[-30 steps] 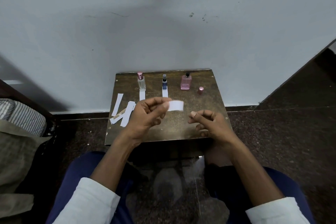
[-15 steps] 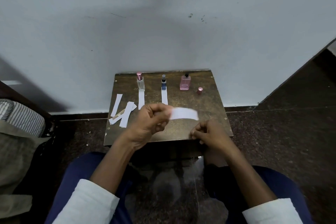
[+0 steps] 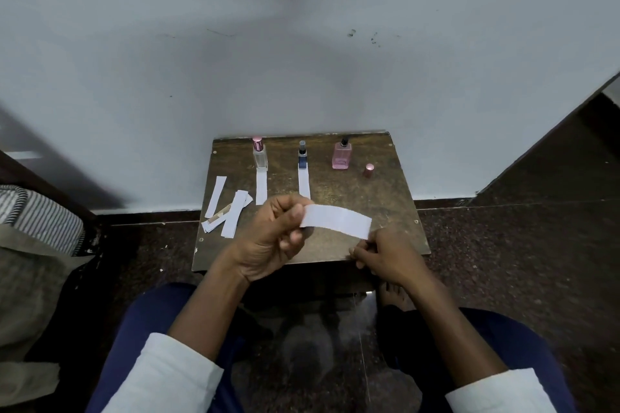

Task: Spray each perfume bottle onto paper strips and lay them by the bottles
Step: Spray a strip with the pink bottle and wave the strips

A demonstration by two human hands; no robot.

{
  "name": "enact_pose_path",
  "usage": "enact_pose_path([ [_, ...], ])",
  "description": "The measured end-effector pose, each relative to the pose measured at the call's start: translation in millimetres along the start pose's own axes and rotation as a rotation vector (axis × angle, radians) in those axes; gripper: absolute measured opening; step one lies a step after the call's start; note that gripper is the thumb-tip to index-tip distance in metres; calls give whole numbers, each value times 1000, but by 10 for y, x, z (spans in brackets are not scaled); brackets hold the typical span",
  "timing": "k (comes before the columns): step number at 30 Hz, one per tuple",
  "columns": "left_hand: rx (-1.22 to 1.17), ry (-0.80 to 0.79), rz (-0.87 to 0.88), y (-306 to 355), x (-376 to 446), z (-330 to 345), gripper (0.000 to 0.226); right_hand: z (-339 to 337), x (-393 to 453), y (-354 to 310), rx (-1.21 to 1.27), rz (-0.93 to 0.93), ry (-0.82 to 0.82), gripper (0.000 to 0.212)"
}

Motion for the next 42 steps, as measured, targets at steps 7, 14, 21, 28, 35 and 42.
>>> enact_pose_path([
  [7,1029,445,-312,-135,-95,-538,11,48,-20,-22,30,-6,-25,22],
  [14,113,-75,-90,-94,-36,30,31,8,-42,-67,-2,-18,-5,22],
  [21,1110,373,-262,-138,-28,-491,12,10,-31,-54,-32,-24,10,17],
  [28,121,18,-79,-119,18,-21,19,5,-55,-73,-35,-24,-22,13],
  [35,1002,245,-266,-161,-15,-515,13,36,-25,-43,-18,-42,-27,14],
  [42,457,9,-69,-98,46,-231,15,41,1,-26,-37,-39,-16,14],
])
Point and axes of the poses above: each hand's wrist, its own x-axis towards the middle knuckle, its own z-axis out of the palm, y = z × x, the point moved 9 cm from there along x, towards the middle knuckle, and after that the axes turned 8 degrees about -y, right-handed, at the moved point
